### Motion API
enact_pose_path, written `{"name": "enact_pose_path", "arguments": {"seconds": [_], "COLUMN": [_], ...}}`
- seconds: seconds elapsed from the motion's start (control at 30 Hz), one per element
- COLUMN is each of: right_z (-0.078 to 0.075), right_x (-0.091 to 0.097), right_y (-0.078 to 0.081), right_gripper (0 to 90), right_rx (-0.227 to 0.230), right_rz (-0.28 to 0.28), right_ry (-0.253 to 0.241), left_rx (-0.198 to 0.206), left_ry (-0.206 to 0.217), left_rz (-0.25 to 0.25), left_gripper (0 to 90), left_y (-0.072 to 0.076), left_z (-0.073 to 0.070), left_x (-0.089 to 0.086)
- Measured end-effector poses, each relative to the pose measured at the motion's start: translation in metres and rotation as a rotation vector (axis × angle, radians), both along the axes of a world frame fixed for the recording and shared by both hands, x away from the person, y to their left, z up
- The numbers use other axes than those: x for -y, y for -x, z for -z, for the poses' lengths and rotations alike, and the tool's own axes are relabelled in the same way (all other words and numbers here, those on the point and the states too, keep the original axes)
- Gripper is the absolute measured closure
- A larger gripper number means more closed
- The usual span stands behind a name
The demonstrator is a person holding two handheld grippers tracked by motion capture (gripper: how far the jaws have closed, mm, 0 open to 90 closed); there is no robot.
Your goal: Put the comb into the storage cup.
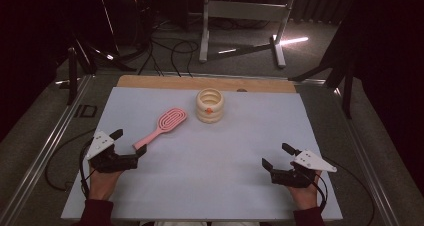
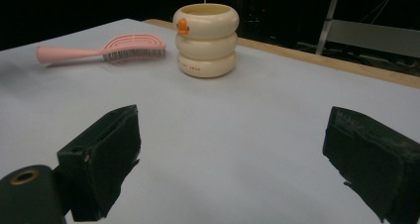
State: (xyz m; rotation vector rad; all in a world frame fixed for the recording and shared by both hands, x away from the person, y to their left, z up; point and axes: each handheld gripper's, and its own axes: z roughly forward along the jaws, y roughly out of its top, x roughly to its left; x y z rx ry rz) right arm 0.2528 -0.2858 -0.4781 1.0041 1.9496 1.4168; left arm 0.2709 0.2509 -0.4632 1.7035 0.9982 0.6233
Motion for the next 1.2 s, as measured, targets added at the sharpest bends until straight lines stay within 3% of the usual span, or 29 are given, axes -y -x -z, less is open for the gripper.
{"name": "enact_pose_path", "arguments": {"seconds": [0.33,0.57,0.77,0.93,1.2], "right_z": [-0.003,-0.002,-0.001,0.0,0.001], "right_x": [-0.006,-0.005,-0.006,-0.004,-0.005], "right_y": [-0.005,0.0,0.002,0.002,0.002], "right_gripper": [7.9,7.9,7.9,7.9,7.9], "right_rx": [0.026,0.031,0.03,0.024,0.022], "right_rz": [-0.032,-0.034,-0.033,-0.03,-0.03], "right_ry": [0.004,-0.006,0.0,-0.006,-0.001], "left_rx": [0.034,0.019,-0.038,-0.054,-0.067], "left_ry": [0.021,0.003,0.002,0.01,-0.014], "left_rz": [-0.027,-0.022,-0.031,-0.038,-0.061], "left_gripper": [0.0,0.0,0.0,0.0,0.0], "left_y": [0.018,0.021,0.017,0.015,0.015], "left_z": [0.004,0.004,0.007,0.007,0.004], "left_x": [-0.014,-0.013,-0.015,-0.016,-0.017]}}
